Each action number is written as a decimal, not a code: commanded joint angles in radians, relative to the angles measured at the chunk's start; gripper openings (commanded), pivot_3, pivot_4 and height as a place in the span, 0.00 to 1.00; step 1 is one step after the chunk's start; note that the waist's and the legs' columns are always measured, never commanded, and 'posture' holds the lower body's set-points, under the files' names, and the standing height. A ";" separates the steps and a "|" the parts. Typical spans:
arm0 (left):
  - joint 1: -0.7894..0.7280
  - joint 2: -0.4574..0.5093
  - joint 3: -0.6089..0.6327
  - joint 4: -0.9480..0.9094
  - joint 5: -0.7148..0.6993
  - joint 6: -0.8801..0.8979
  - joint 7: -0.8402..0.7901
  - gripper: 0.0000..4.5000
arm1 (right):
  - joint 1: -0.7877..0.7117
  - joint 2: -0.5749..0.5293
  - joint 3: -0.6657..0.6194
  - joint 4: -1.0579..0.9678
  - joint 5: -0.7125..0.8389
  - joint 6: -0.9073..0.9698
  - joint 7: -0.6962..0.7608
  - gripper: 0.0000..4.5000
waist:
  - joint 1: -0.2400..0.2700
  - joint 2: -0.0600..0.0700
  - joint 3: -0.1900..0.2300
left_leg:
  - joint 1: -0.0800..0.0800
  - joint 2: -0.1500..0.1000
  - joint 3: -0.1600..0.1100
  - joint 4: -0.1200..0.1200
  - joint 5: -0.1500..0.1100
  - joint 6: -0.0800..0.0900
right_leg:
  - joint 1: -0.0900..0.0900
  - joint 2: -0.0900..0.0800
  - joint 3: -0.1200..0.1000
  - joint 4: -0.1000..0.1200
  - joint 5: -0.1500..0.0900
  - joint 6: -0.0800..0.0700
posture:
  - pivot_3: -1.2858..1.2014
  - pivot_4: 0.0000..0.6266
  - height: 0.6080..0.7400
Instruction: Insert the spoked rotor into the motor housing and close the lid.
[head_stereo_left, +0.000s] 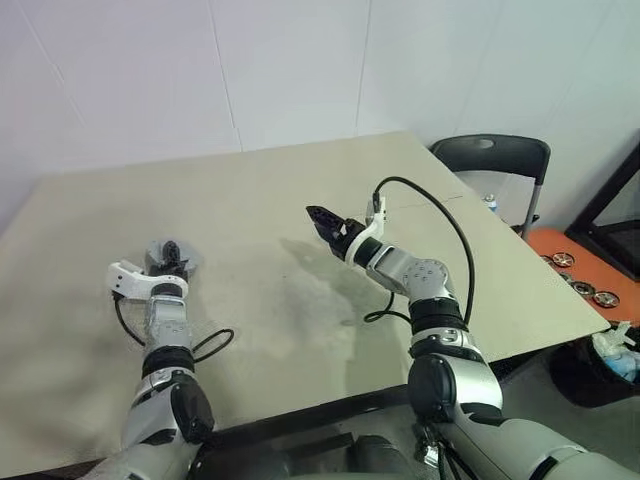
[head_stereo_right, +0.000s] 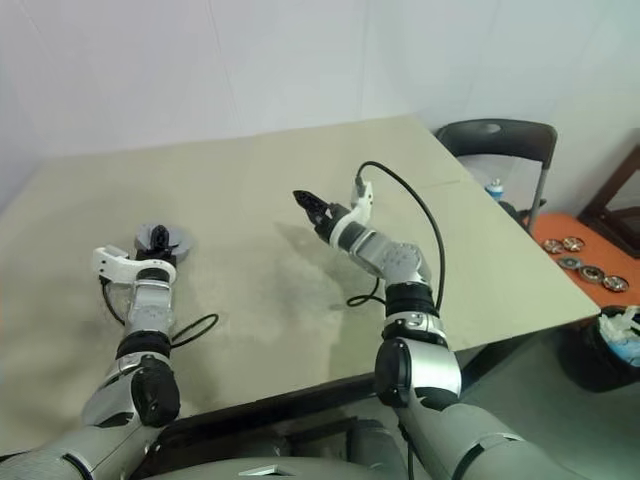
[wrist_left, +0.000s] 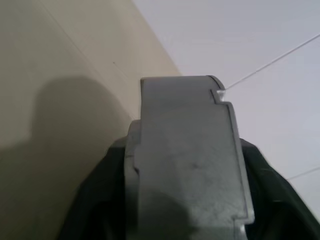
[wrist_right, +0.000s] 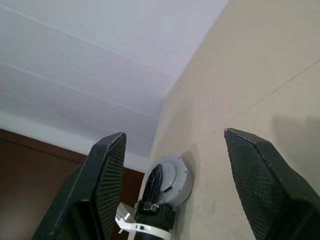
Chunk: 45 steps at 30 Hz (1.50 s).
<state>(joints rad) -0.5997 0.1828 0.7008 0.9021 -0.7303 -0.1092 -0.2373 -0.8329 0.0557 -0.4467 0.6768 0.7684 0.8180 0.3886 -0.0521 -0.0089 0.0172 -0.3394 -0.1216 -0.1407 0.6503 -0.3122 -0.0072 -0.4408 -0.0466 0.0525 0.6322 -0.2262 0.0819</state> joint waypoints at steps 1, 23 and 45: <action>0.002 0.049 0.026 0.002 0.032 -0.091 0.073 0.84 | -0.017 -0.006 0.015 -0.011 0.001 -0.004 0.014 0.74 | -0.003 0.000 0.000 | 0.000 0.000 0.000 0.000 0.000 0.000 | 0.000 0.000 0.000 0.000 0.000 0.000 | 0.52 0.00 1.00; 0.308 0.216 -0.610 -0.555 0.344 -0.052 -0.481 1.00 | 0.160 -0.162 0.487 -0.170 -0.543 -0.543 0.109 0.74 | -0.006 0.002 -0.007 | 0.003 -0.003 0.005 0.004 -0.003 0.005 | 0.004 -0.003 0.000 -0.001 0.002 0.003 | 0.52 0.00 1.00; 0.395 0.163 -0.619 -0.695 0.363 0.031 -0.470 1.00 | 0.218 -0.207 0.501 -0.155 -0.609 -0.671 0.178 1.00 | 0.031 0.002 -0.004 | 0.018 0.005 0.005 -0.001 -0.002 0.004 | 0.016 0.003 -0.002 -0.003 0.007 -0.003 | 0.52 0.00 1.00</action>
<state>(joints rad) -0.1857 0.3463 0.0654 0.2321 -0.3762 -0.0671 -0.7141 -0.5971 -0.1564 0.0562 0.5531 0.1580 0.1689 0.5550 -0.0208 -0.0069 0.0130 -0.3211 -0.1168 -0.1358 0.6493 -0.3146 -0.0030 -0.4248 -0.0432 0.0503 0.6287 -0.2190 0.0791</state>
